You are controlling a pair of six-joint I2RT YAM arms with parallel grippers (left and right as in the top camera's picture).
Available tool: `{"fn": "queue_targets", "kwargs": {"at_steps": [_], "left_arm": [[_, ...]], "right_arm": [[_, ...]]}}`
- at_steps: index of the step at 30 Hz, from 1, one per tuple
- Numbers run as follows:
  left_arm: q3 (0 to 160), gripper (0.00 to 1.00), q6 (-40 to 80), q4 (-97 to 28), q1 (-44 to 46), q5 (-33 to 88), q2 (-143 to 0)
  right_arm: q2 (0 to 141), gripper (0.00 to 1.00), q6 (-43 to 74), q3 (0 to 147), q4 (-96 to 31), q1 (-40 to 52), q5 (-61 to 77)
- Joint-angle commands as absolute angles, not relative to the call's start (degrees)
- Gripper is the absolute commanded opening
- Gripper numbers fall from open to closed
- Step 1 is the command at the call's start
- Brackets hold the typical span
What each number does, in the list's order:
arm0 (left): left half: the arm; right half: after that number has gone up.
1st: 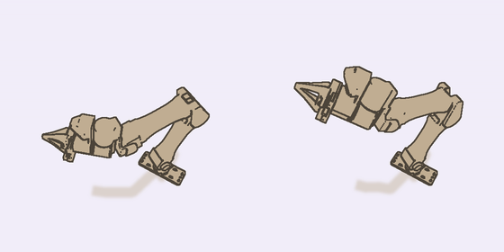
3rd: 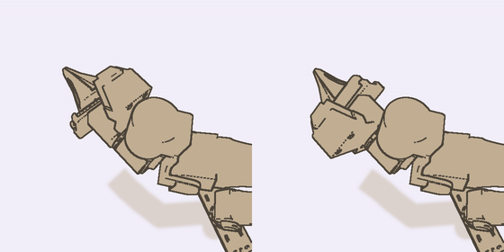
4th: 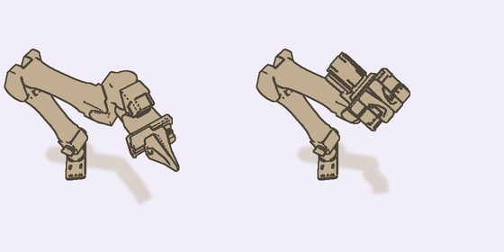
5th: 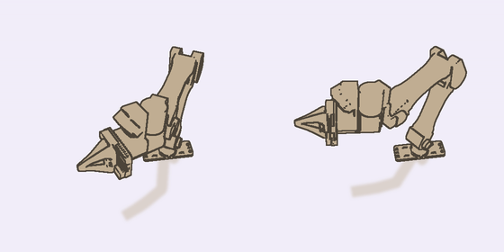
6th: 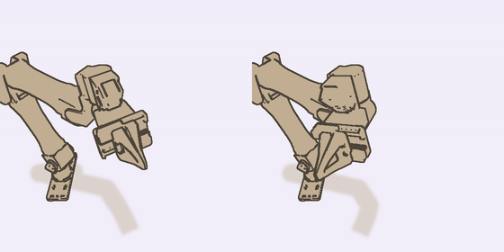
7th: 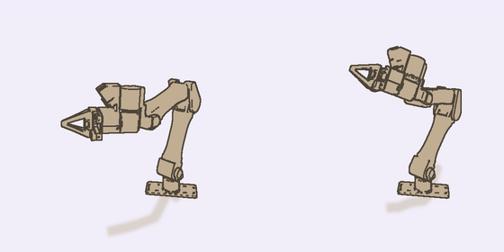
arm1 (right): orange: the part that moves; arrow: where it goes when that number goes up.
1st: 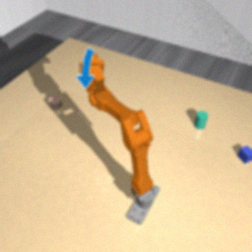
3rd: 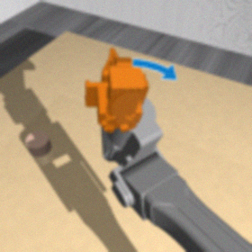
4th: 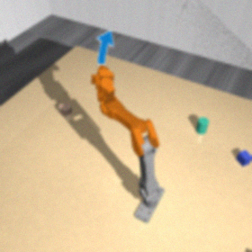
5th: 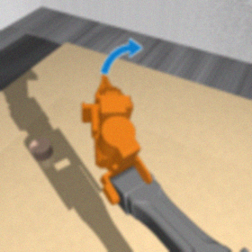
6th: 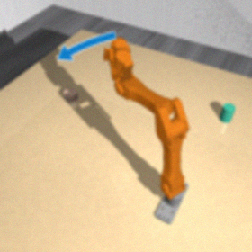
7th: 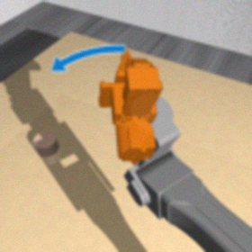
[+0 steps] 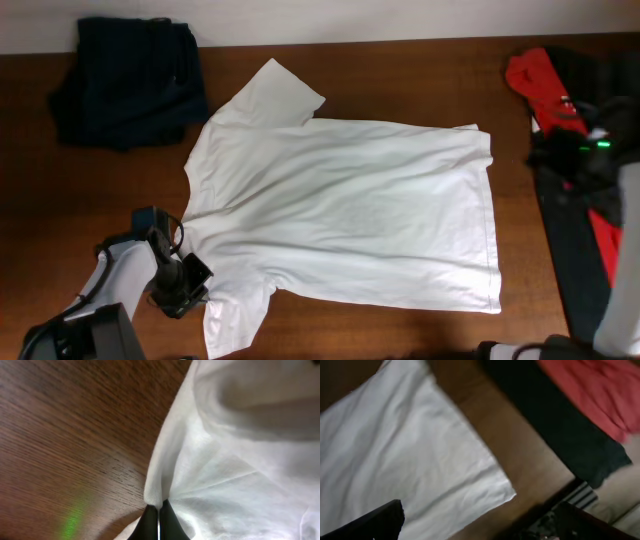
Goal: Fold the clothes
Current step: 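Move both grippers to the shirt's bottom hem corners and grasp them, then lift the bottom hem with both grippers and fold it up toward the collar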
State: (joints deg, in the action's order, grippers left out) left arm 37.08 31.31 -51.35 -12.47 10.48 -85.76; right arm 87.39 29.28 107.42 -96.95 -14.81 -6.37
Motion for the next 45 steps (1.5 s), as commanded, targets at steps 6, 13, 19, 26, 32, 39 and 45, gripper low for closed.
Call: {"fn": "queue_targets", "kwargs": {"at_steps": [6,13,19,26,32,39,45], "left_arm": [[36.05,0.01,31.73,-49.95,-12.49,9.26,-87.50],[36.05,0.01,31.73,-49.93,-12.49,9.26,-87.50],[36.05,0.01,34.13,-49.25,-12.49,9.26,-87.50],[36.05,0.01,34.13,-48.45,-12.49,9.28,-87.50],[36.05,0.01,34.11,-47.99,-12.49,9.26,-87.50],[36.05,0.01,34.11,-48.01,-12.49,9.28,-87.50],[38.54,0.01,33.36,-51.16,-12.49,16.21,-87.50]], "right_arm": [[87.46,0.99,24.45,92.88,-95.96,-29.61,6.42],[76.07,0.99,29.78,60.60,-79.57,-29.65,11.81],[61.80,0.99,32.58,48.05,-76.09,-29.65,13.37],[65.36,0.99,36.53,32.16,-63.88,-29.65,22.31],[72.10,0.95,39.94,29.12,-56.01,-29.65,15.14],[81.89,0.65,39.90,29.12,-47.44,-29.65,12.80],[82.96,0.24,39.46,29.50,-48.40,-29.65,12.80]]}}
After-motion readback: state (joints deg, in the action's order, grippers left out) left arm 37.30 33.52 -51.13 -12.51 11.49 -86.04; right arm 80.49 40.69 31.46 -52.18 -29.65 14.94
